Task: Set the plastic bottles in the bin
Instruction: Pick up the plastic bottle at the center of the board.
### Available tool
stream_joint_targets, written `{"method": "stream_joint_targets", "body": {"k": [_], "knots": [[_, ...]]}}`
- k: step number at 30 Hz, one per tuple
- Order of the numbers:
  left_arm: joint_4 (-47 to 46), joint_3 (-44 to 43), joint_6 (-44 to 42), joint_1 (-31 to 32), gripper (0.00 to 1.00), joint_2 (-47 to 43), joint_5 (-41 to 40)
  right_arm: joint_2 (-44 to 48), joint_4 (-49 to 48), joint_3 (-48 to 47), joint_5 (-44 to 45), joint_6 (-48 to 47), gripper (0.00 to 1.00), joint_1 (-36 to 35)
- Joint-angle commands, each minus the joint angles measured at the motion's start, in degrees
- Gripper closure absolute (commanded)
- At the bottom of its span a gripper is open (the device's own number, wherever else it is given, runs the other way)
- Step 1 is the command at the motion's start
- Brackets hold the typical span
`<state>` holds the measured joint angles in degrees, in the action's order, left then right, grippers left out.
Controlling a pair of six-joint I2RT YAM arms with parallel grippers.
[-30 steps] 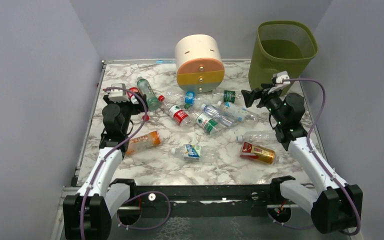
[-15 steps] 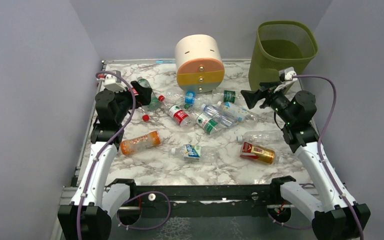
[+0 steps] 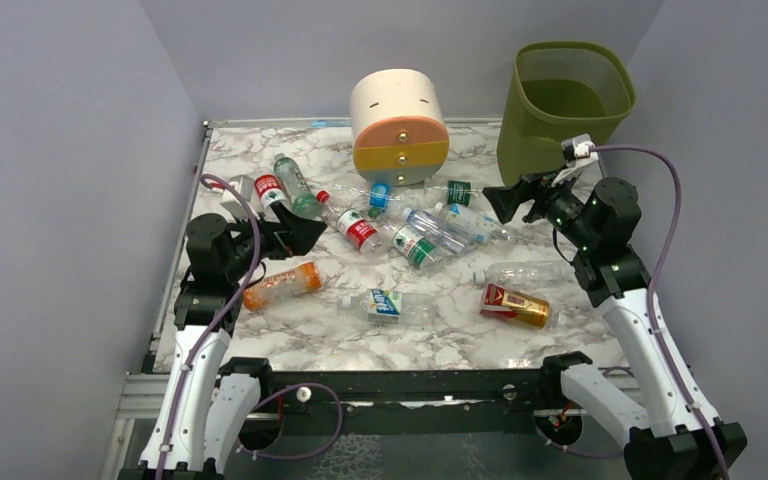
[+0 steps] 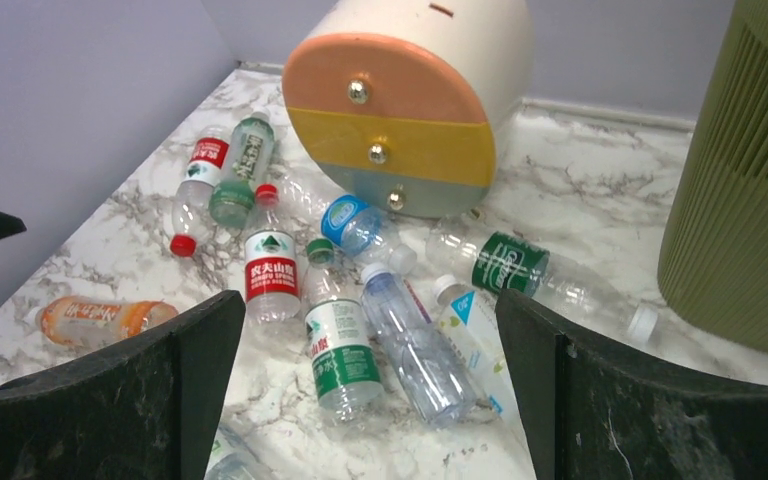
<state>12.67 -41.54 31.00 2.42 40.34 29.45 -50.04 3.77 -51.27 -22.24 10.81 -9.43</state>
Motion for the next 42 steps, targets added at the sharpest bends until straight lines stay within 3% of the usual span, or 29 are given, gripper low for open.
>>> {"method": "stream_joint_targets", "body": {"k": [1, 7, 10, 15, 21, 28, 30, 37, 42], "knots": [[1.99, 4.03, 4.04, 0.31, 0.01, -1.02, 7.38, -1.19, 9.61, -2.23, 2.40, 1.72, 0.01, -0.24], [4.47, 3.70, 4.82, 0.31, 0.01, -4.40, 2.51, -8.64, 21.84, -9.15, 8.89, 2.67, 0.01, -0.24], [2.12, 4.21, 6.26, 0.31, 0.01, -3.49, 5.52, -9.42, 23.63, -9.86, 10.14, 3.71, 0.01, -0.24], [-5.80, 7.79, 10.37, 0.33, 0.01, -2.18, 11.17, -8.36, 28.63, -10.49, 20.13, 11.19, 0.01, -0.23], [-9.39, 9.63, 12.37, 0.31, 0.01, -4.70, 12.65, -3.88, 24.81, -7.14, 6.22, 13.11, 0.01, -0.21], [-8.68, 4.47, 12.30, 0.31, 0.01, -0.77, 14.82, -6.95, 27.68, -3.50, -9.67, 8.10, 0.01, -0.24], [-8.59, 1.27, 12.36, 0.31, 0.01, -0.13, 15.54, -6.92, 27.52, -1.14, -9.62, 8.54, 0.01, -0.24], [5.56, -9.74, 7.53, 0.31, 0.01, 1.64, 8.99, -7.06, 20.90, 6.00, -15.34, 12.44, 0.00, -0.24], [6.03, -11.09, 7.63, 0.29, 0.01, 1.49, 10.10, -7.32, 25.08, 4.83, -11.52, 9.62, 0.01, -0.24]]}}
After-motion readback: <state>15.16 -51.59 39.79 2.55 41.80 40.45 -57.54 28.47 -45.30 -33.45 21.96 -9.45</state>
